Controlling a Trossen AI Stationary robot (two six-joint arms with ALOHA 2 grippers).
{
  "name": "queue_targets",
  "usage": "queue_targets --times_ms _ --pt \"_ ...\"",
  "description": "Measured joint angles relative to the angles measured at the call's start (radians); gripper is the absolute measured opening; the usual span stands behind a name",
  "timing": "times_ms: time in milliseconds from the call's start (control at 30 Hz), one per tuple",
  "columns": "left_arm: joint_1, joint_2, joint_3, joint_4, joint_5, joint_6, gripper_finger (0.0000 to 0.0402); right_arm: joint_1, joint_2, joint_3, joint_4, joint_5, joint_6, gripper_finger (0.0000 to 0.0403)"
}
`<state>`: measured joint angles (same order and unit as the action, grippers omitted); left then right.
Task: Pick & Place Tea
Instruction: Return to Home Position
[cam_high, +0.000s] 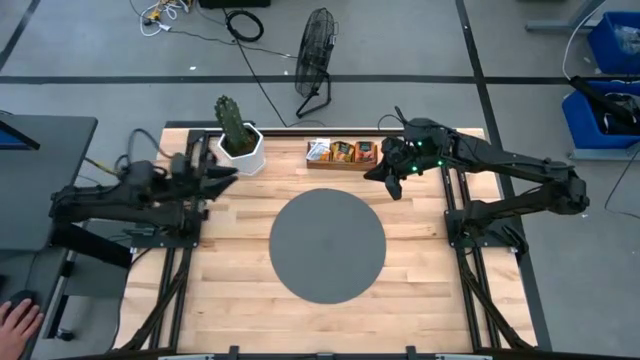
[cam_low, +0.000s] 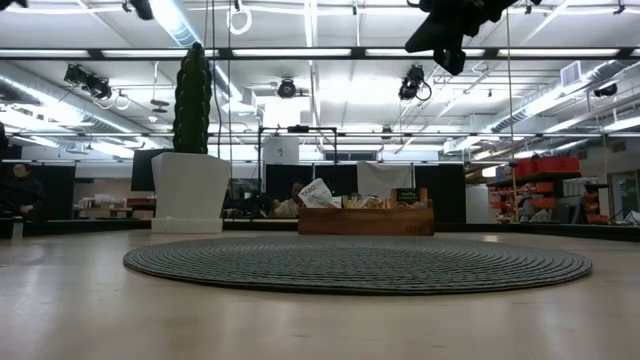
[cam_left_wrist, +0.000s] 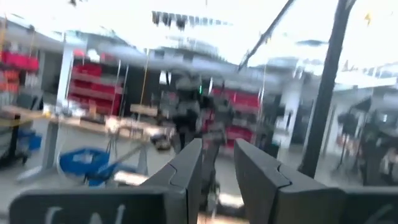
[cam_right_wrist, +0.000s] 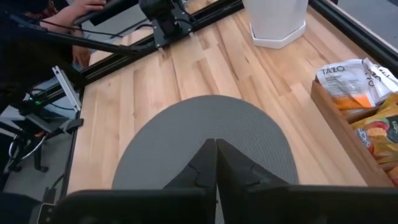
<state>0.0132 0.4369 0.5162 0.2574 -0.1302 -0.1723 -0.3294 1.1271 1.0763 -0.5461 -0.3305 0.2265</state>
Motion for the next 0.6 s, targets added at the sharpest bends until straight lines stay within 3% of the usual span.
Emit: queue_targets --times_ms 400,600 --pt "0.0 -0.416 -0.151 -0.039 0.066 0.028 0.0096 0.0 0.0 0.0 -0.001 0.006 0.04 0.0011" --pt "0.0 -0.425 -0.177 -0.055 0.068 0.053 0.0096 0.001 0.004 0.0 -0.02 0.025 0.087 0.0011"
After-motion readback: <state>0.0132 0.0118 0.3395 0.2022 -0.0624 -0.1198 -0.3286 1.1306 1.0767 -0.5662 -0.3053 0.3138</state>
